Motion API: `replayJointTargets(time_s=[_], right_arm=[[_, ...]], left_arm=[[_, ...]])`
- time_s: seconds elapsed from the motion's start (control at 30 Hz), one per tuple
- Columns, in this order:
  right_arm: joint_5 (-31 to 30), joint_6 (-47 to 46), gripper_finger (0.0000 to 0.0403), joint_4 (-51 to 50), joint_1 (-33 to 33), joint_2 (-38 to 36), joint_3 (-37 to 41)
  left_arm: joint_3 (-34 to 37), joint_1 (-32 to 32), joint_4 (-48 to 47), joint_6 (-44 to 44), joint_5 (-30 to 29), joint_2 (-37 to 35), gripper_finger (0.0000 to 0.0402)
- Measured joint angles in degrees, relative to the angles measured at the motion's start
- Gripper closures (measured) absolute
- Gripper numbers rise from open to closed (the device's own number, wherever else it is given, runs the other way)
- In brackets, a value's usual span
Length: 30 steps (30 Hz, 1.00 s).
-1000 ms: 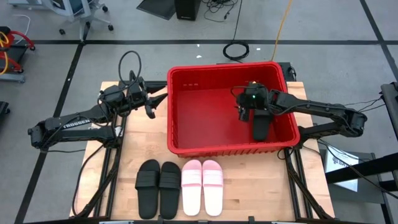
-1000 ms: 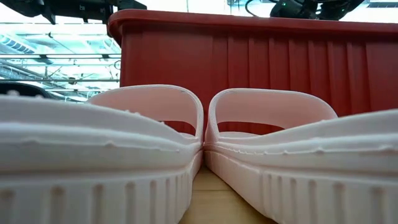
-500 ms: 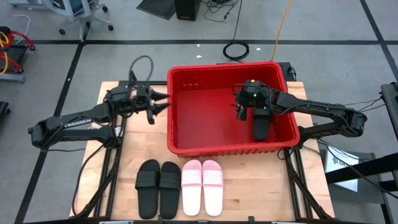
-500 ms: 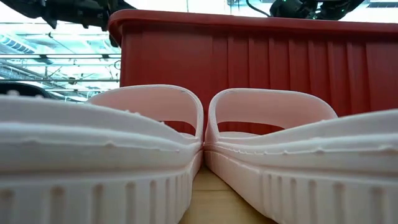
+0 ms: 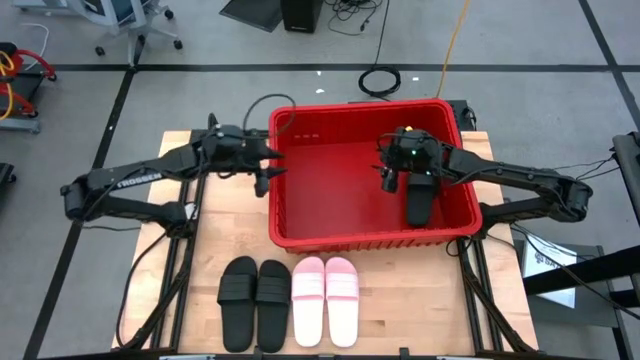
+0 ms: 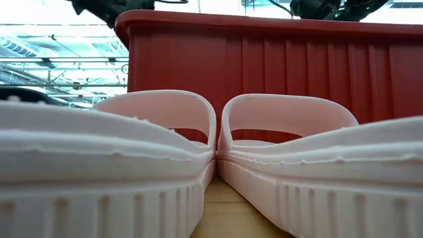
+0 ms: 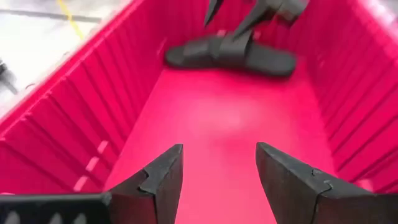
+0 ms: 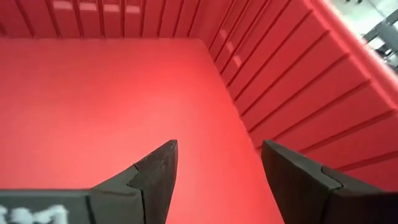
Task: Pick and place slides into bin
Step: Adjust the red bin on the table
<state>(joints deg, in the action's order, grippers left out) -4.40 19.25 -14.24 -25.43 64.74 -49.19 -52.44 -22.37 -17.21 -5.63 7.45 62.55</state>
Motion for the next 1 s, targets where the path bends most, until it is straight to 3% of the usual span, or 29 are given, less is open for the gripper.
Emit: replayJointTargets(time_s=[0.3,0.53,1.0], right_arm=[[0.0,1.09,0.0181,3.3,0.0,-9.38,0.0],[-0.04,1.11,0.0181,3.3,0.02,-16.3,0.0],[-0.04,0.32,0.0181,2.5,0.02,-15.18,0.0]], left_arm=[[-10.98,1.24,-14.44,-5.48,-2.33,10.09,0.0199],[-17.24,1.95,-28.69,-6.69,-9.06,14.37,0.0199],[-17.65,1.68,-33.25,-2.22,-21.03,14.41,0.0199]])
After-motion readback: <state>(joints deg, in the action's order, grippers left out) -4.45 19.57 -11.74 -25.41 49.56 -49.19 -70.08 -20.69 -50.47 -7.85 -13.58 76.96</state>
